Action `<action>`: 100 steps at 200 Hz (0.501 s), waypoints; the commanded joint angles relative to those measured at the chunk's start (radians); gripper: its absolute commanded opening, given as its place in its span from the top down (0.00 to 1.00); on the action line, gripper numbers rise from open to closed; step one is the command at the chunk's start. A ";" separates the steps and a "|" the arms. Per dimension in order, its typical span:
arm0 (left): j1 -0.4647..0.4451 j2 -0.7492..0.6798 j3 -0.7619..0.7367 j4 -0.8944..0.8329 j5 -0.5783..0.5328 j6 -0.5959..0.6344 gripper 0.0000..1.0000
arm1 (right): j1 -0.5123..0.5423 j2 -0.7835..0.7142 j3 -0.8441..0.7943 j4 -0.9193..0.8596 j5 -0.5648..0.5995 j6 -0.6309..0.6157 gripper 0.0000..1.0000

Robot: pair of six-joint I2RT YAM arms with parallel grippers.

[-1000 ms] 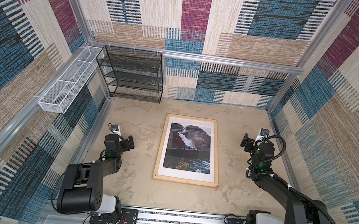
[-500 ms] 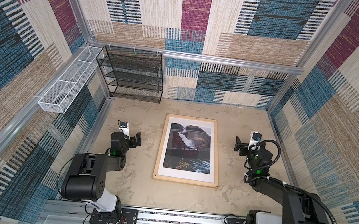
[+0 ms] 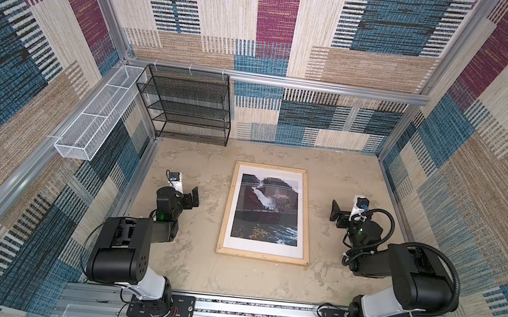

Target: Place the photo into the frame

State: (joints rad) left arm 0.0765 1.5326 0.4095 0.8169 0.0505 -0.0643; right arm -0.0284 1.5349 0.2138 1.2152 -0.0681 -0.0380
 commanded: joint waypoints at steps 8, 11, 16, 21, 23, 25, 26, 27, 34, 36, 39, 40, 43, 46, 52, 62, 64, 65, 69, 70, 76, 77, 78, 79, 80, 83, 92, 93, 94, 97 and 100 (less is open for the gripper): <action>0.001 0.001 0.002 0.021 -0.012 0.023 0.01 | -0.001 -0.006 0.004 0.049 -0.009 0.015 0.00; 0.001 0.002 0.000 0.022 -0.012 0.023 0.01 | -0.001 -0.003 0.005 0.048 -0.010 0.014 0.00; 0.000 0.000 0.000 0.020 -0.010 0.023 0.01 | -0.001 -0.003 0.007 0.048 -0.010 0.013 0.00; 0.001 0.000 0.001 0.018 -0.011 0.023 0.01 | -0.001 -0.004 0.006 0.046 -0.010 0.014 0.00; 0.000 0.000 0.002 0.019 -0.011 0.023 0.01 | -0.001 -0.004 0.006 0.046 -0.009 0.014 0.00; 0.001 0.001 0.002 0.020 -0.011 0.023 0.01 | -0.002 -0.005 0.007 0.046 -0.009 0.013 0.01; 0.001 0.002 0.001 0.020 -0.011 0.023 0.01 | -0.001 -0.005 0.007 0.047 -0.009 0.013 0.01; 0.001 0.002 0.000 0.021 -0.011 0.023 0.01 | -0.001 -0.003 0.007 0.047 -0.011 0.013 0.00; 0.001 0.000 0.000 0.020 -0.010 0.023 0.01 | -0.002 -0.004 0.006 0.046 -0.011 0.013 0.00; 0.001 0.000 0.001 0.019 -0.010 0.023 0.01 | -0.001 -0.004 0.007 0.045 -0.011 0.013 0.00; 0.001 0.000 0.002 0.019 -0.011 0.022 0.01 | -0.001 -0.004 0.007 0.047 -0.011 0.013 0.00; 0.000 0.001 0.002 0.019 -0.011 0.022 0.01 | -0.001 -0.004 0.007 0.046 -0.011 0.013 0.00; 0.001 0.000 0.000 0.020 -0.010 0.023 0.01 | -0.001 -0.003 0.007 0.046 -0.009 0.013 0.00; 0.001 0.000 0.000 0.021 -0.011 0.023 0.01 | -0.001 -0.003 0.008 0.044 -0.010 0.013 0.00; 0.001 0.000 0.001 0.019 -0.011 0.023 0.01 | -0.002 0.000 0.006 0.047 -0.034 0.008 0.00; 0.001 0.000 0.000 0.021 -0.011 0.023 0.01 | -0.001 0.006 0.006 0.055 -0.056 -0.002 0.00; 0.000 0.000 0.000 0.021 -0.011 0.023 0.01 | -0.001 0.003 0.007 0.049 -0.055 -0.002 0.00; 0.001 0.000 0.000 0.021 -0.011 0.023 0.01 | -0.001 0.004 0.008 0.049 -0.054 -0.002 0.00; 0.001 0.000 0.000 0.021 -0.011 0.023 0.01 | -0.001 0.008 0.007 0.054 -0.056 -0.002 0.00; 0.000 0.001 0.000 0.021 -0.011 0.023 0.01 | -0.001 0.009 0.007 0.055 -0.056 -0.002 0.00; 0.000 0.001 0.000 0.021 -0.011 0.023 0.01 | -0.001 0.009 0.012 0.049 -0.059 0.000 0.00; 0.000 0.001 0.000 0.021 -0.011 0.023 0.01 | -0.002 0.008 0.013 0.046 -0.060 0.000 0.00; 0.000 0.000 0.000 0.021 -0.011 0.023 0.01 | -0.002 0.007 0.013 0.045 -0.060 0.000 0.00; 0.000 0.000 0.001 0.021 -0.011 0.023 0.01 | -0.002 0.007 0.013 0.043 -0.061 0.001 0.00; 0.000 0.001 0.000 0.021 -0.010 0.023 0.01 | -0.003 0.007 0.012 0.044 -0.062 0.001 0.00; 0.001 0.000 0.001 0.021 -0.011 0.023 0.01 | -0.004 0.004 0.010 0.048 -0.061 0.001 0.00; 0.002 0.000 0.000 0.019 -0.010 0.023 0.01 | -0.002 0.003 0.007 0.051 -0.061 0.000 0.00; 0.001 0.000 0.001 0.019 -0.010 0.023 0.01 | -0.002 0.002 0.006 0.052 -0.059 0.000 0.00; 0.001 0.000 0.001 0.019 -0.010 0.023 0.01 | -0.002 0.001 0.006 0.053 -0.058 0.000 0.00; 0.000 0.000 0.002 0.020 -0.011 0.023 0.01 | -0.002 -0.001 0.004 0.053 -0.056 0.000 0.00; 0.000 0.000 0.001 0.021 -0.011 0.023 0.01 | -0.002 -0.003 0.001 0.057 -0.055 0.000 0.00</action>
State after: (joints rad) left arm 0.0765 1.5326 0.4095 0.8185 0.0509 -0.0631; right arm -0.0303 1.5394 0.2161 1.2297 -0.1059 -0.0353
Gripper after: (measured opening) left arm 0.991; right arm 0.995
